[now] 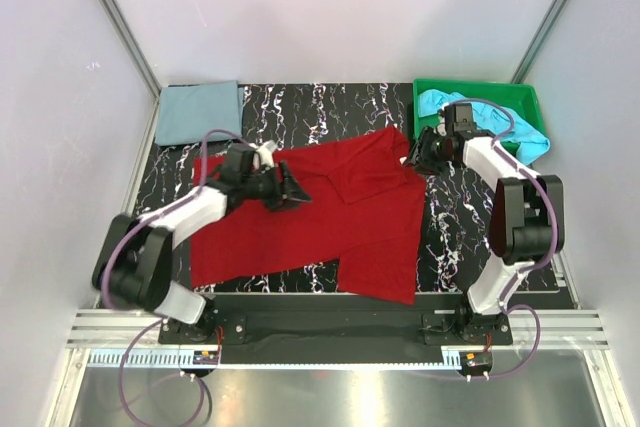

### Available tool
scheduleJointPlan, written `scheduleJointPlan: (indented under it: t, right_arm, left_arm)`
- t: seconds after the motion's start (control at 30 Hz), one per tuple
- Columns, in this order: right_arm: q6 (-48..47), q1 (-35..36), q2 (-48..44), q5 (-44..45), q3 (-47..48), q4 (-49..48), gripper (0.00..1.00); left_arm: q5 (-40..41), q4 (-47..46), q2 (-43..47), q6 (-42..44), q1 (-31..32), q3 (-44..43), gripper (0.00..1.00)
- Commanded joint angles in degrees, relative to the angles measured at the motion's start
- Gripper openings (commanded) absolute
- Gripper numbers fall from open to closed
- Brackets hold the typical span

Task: Fold and stack the t-shirts
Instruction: Fold the tshirt

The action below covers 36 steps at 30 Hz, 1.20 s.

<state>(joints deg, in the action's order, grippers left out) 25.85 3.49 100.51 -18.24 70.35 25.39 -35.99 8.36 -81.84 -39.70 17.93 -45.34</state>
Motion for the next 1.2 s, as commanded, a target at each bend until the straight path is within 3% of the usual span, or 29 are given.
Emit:
scheduleJointPlan:
  t: [0.0,0.33,0.63,0.77,0.9,0.97,1.17]
  right_arm:
    - [-12.74,0.64,2.41,-1.62,3.74,0.81,0.47]
    - [-18.9,0.38,8.47,-7.25,4.8,0.45,0.48]
    - [-19.61,0.47,10.67,-7.25,6.03,0.37,0.48]
    - [-19.34,0.38,11.11,-7.95,6.21,0.45,0.47]
    - [-19.08,0.38,11.29,-7.6,6.03,0.45,0.43]
    - [-18.99,0.29,11.81,-8.39,6.03,0.54,0.38]
    - [-18.11,0.47,12.43,-8.48,6.03,0.45,0.36]
  left_arm:
    - [1.61,-17.67,-6.38,-9.76,4.38,-2.99,0.57]
    - [4.34,-23.83,-25.19,-17.78,9.84,-18.63,0.55]
    - [13.39,-12.51,-26.61,-15.49,12.03,-21.8,0.56]
    - [15.15,-9.07,-28.81,-16.72,13.79,-22.68,0.47]
    - [17.7,-5.47,-28.9,-16.9,14.41,-22.86,0.46]
    - [18.67,-5.37,-28.2,-17.07,14.59,-21.98,0.46]
    - [18.5,-3.79,-28.28,-16.54,14.94,-22.51,0.52]
